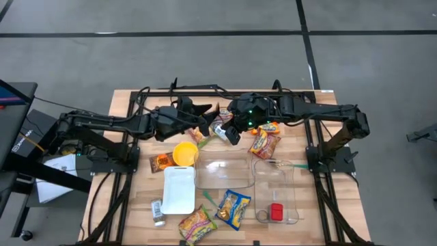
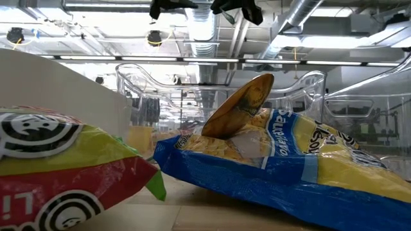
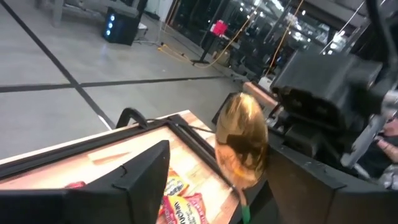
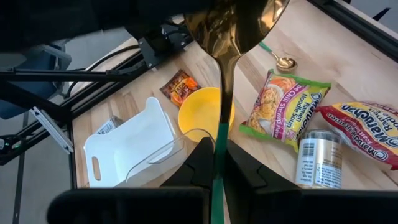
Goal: Pick & Place Food Item
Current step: Put the green spoon into the white bin
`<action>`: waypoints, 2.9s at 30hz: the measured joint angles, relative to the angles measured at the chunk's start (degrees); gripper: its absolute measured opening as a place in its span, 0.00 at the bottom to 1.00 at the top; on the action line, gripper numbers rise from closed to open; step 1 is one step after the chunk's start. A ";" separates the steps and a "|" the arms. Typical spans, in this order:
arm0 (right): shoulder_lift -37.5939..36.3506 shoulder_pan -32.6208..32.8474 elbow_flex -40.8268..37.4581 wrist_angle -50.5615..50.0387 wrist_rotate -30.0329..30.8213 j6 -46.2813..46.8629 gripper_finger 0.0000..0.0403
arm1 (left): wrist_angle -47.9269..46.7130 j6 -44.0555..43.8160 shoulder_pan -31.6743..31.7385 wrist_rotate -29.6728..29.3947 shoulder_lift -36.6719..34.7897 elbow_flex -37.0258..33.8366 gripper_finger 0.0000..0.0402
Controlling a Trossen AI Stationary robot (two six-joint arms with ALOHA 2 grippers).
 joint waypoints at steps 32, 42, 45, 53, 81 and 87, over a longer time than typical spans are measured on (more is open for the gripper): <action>-0.11 0.12 -0.04 -1.37 -1.07 0.58 0.02 | 5.76 -7.04 3.71 10.04 2.09 -0.02 0.38; -0.10 0.12 -0.04 -1.37 -1.04 1.30 0.02 | 5.65 -7.33 2.60 10.88 1.35 -0.02 0.30; -0.09 0.12 -0.04 -1.59 -1.06 1.31 0.02 | 4.64 -8.55 2.16 11.11 1.77 -0.02 0.33; -0.09 0.06 -0.02 -1.22 -0.82 1.09 0.02 | 4.48 -8.61 2.59 10.40 1.79 -0.02 0.41; -0.88 1.32 0.00 4.53 -0.87 -0.20 0.34 | 4.63 -10.22 2.69 11.83 2.12 -0.02 0.04; -2.69 1.30 0.01 3.60 -0.86 -0.02 0.53 | 3.15 -9.95 2.80 12.90 1.41 -0.02 0.02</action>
